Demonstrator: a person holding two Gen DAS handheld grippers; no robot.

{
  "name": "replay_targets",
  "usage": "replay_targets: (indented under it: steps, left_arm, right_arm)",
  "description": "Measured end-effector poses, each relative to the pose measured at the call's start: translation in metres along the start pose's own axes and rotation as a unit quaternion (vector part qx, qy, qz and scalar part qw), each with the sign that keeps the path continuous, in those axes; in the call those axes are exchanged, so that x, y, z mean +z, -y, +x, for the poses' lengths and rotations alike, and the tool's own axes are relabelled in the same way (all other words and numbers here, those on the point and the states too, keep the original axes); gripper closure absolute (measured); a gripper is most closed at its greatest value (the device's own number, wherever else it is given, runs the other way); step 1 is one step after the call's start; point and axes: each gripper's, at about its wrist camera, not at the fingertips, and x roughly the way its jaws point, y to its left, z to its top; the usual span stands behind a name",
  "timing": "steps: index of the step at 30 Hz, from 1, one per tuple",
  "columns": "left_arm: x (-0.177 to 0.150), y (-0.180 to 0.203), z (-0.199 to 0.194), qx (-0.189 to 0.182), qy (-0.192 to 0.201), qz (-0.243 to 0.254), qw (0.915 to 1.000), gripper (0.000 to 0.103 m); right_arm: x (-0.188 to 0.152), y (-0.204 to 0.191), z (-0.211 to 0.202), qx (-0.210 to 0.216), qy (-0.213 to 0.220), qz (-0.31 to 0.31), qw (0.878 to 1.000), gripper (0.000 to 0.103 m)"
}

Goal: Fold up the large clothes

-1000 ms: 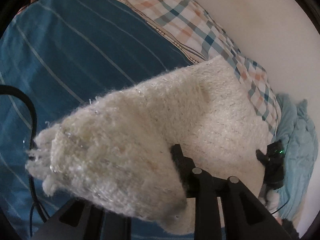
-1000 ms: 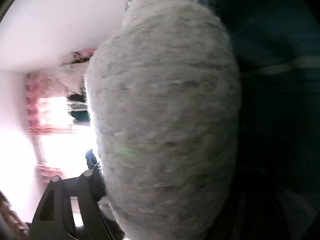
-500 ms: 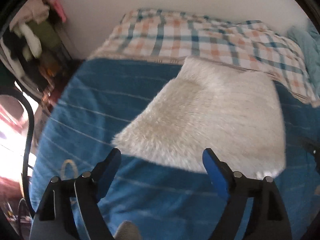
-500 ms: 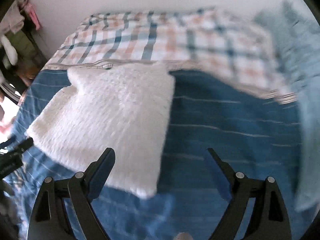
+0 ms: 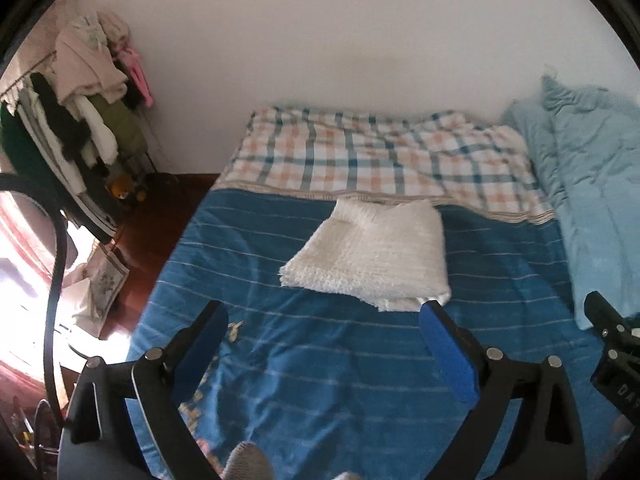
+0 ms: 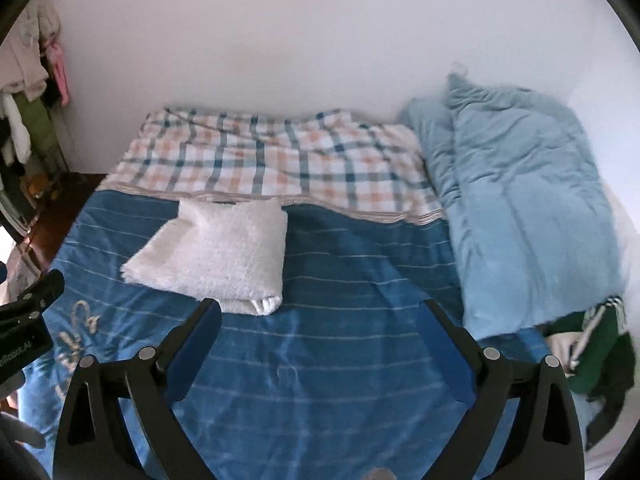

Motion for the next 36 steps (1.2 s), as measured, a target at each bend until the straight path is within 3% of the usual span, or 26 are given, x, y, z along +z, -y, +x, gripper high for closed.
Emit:
replay_targets:
  steps: [7,11,16,22,29,36]
  left_arm:
    - [-0.013,0.005,-0.128,-0.013,0.040,0.006,0.9991,0.005]
    - [-0.025,0.009,-0.183,-0.010,0.062,0.004,0.9980,0.005]
    - [-0.040,0.007,-0.233,-0.007,0.055,-0.015,0.9983,0.005]
    - [-0.053,0.002,-0.272,-0.009,0.029,-0.036,0.9989,0.005]
    - [-0.059,-0.001,-0.301,-0.018,0.052,-0.016,0.9983,0.005]
    - [-0.062,-0.009,-0.319,-0.011,0.079,0.003,0.9968,0.005]
  right_arm:
    - [-0.010,0.036,-0.161,0.018,0.050,-0.005,0.999,0.004]
    - [-0.021,0.053,-0.223,0.030,0.074,-0.002,0.997,0.004]
    - [-0.037,0.070,-0.280,0.052,0.062,-0.004,0.997,0.004]
    - [-0.051,0.078,-0.348,0.068,0.075,0.000,0.995,0.004]
    - [-0.059,0.079,-0.405,0.062,0.083,0.005,0.995,0.004]
    - [-0.058,0.075,-0.432,0.057,0.091,0.019,0.994,0.004]
